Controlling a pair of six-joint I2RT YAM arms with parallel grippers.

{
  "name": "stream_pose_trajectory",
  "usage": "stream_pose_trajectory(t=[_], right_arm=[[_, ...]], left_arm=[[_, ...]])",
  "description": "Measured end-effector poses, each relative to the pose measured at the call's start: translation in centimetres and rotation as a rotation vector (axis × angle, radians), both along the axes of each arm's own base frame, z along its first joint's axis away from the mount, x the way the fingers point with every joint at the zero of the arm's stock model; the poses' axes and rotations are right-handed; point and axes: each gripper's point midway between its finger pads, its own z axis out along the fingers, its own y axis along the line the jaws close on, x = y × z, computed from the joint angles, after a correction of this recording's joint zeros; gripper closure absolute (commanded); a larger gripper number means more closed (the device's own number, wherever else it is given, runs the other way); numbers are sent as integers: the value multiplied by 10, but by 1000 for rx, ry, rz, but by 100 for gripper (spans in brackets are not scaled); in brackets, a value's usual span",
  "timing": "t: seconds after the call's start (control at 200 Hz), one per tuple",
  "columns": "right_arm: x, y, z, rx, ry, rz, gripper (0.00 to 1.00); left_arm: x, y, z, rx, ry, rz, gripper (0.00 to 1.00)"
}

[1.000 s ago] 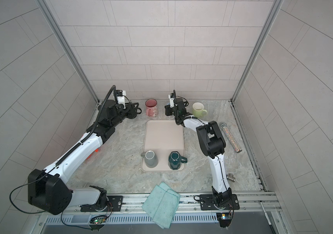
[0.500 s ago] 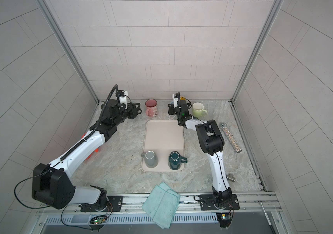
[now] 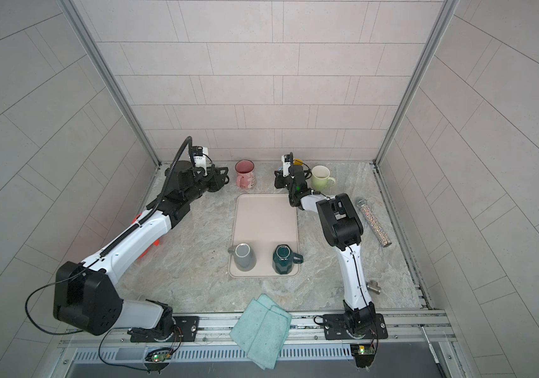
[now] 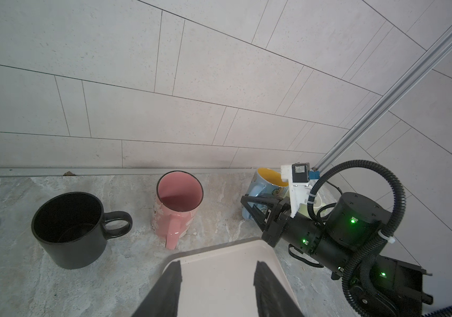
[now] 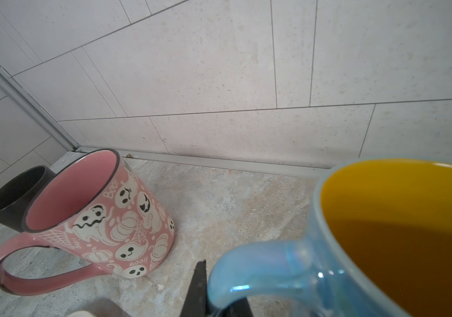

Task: Turn the mug right side up
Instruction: Place the mug at the top-center of the table.

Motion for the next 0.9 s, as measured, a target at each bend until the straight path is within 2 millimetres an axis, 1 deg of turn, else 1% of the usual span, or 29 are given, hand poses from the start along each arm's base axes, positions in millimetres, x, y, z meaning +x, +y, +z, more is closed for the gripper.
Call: stream_pose_trajectory(t=[0.105,0.495,0.901], right_arm=[[1,-3,-7,-8,5,-8,100],[0,-11,-8,-4,-40,-32,100],[-10,-13,-15,-11,-94,-42,100]], left_arm=[[0,0,0,-4,0,-1,52],[4,-4,-1,-14,-8,-13,52],[4,-6,0,-28,-10,-26,52]])
